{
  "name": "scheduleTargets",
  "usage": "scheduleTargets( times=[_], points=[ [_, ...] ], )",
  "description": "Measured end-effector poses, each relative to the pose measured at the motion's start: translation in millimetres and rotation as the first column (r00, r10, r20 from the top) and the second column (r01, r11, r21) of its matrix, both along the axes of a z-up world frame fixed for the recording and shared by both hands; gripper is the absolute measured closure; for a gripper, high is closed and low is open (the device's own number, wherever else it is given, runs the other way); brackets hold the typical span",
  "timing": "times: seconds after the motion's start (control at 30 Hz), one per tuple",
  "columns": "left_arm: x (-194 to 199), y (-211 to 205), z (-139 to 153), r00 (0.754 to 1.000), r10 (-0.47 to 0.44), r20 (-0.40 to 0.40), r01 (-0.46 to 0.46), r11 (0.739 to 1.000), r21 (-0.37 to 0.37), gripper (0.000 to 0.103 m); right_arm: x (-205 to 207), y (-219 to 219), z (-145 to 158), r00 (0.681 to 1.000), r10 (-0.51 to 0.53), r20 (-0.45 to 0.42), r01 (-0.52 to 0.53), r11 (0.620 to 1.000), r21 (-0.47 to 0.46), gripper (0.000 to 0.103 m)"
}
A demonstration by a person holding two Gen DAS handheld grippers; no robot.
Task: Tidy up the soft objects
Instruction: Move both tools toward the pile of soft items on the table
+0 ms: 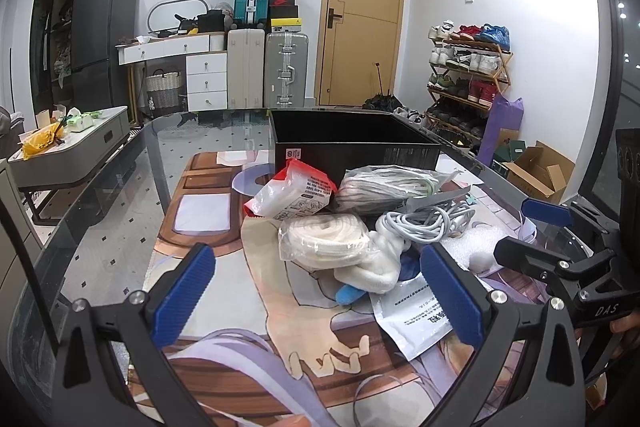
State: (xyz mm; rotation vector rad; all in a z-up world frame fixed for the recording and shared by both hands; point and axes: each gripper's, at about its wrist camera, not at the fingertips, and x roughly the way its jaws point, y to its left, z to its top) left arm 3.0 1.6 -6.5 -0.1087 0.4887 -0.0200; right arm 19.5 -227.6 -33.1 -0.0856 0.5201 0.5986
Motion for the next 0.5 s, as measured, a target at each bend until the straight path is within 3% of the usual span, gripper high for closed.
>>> scheduleTargets(
  times=[0.5],
  points=[
    [-0.3, -1.9, -3.3, 1.0, -0.006, -0.012, 0.006, 1.0, 0.013, 0.0, 5.0, -1.6, -5.1, 1.0, 0.004, -0.025, -0.004, 1.0, -0.01, 0.0]
  ],
)
